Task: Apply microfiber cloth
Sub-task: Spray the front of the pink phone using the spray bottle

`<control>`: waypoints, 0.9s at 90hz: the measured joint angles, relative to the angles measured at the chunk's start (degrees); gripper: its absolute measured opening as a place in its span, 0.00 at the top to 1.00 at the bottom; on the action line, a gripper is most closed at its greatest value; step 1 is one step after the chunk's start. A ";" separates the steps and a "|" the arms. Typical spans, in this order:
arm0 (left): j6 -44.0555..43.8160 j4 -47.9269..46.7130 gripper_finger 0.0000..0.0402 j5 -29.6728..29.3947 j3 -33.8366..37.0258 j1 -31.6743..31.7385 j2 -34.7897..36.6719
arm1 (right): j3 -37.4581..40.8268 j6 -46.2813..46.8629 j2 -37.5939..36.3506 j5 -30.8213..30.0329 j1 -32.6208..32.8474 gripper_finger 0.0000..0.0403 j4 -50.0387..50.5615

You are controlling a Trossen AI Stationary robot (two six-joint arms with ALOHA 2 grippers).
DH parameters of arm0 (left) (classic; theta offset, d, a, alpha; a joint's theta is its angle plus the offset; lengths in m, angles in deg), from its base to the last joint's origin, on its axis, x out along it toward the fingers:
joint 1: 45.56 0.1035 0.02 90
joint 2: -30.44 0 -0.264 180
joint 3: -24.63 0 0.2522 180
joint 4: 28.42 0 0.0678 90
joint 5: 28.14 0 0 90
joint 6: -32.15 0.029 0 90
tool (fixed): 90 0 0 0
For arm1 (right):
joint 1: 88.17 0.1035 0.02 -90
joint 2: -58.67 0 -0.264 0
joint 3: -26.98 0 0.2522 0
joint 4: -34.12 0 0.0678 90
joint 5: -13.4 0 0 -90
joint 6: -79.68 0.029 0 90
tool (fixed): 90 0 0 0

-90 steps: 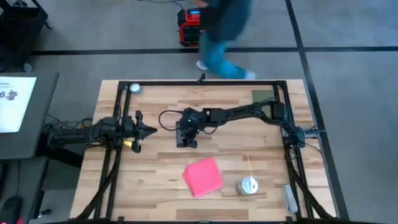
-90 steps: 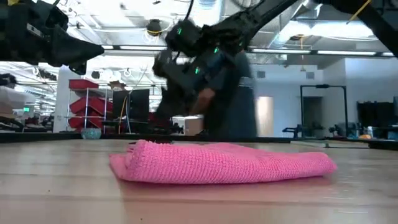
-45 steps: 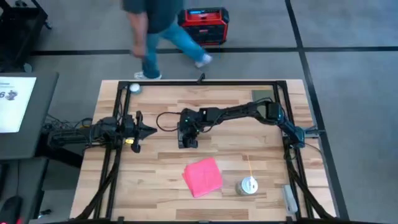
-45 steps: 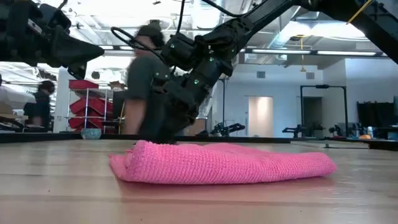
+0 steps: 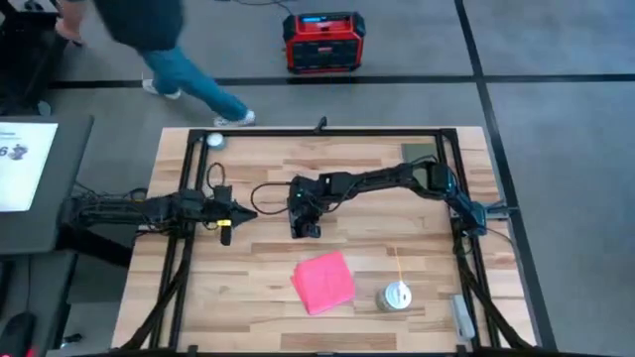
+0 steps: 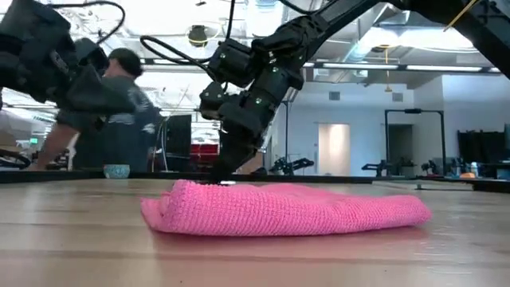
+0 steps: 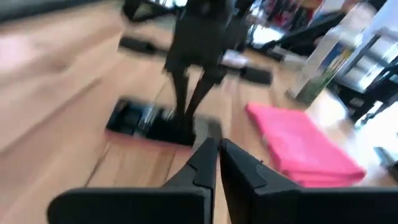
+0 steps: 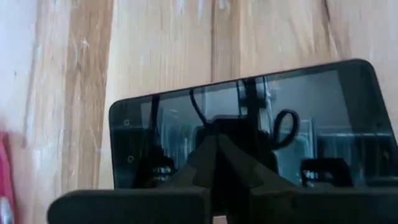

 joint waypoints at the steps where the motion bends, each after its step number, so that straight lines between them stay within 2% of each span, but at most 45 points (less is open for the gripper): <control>1: -0.02 0.31 1.00 -0.20 0.04 -0.01 -0.49 | 0.28 0.00 -0.36 -0.21 0.00 1.00 -0.03; 15: -2.64 5.84 1.00 -4.20 0.07 0.00 -7.05 | 5.78 1.16 -5.21 -0.94 -0.11 1.00 -0.79; 27: -8.68 8.08 1.00 -5.77 0.05 0.00 -12.39 | 10.11 3.06 -8.05 -2.32 -0.09 1.00 -3.59; 42: -14.23 14.37 1.00 -5.75 -0.02 0.00 -19.30 | 10.69 3.61 -9.57 -3.72 1.05 1.00 -5.51; 55: -17.56 23.67 0.99 -4.85 -0.08 0.00 -24.77 | 10.64 3.31 -12.76 -4.44 2.13 1.00 -6.32; 67: -19.39 30.90 0.93 -4.47 -0.19 0.00 -29.54 | 10.56 1.92 -16.84 -9.45 3.34 1.00 -2.58; 81: -23.73 33.33 0.81 -4.90 -0.21 0.00 -35.99 | 11.14 2.18 -21.19 -16.19 3.18 1.00 7.38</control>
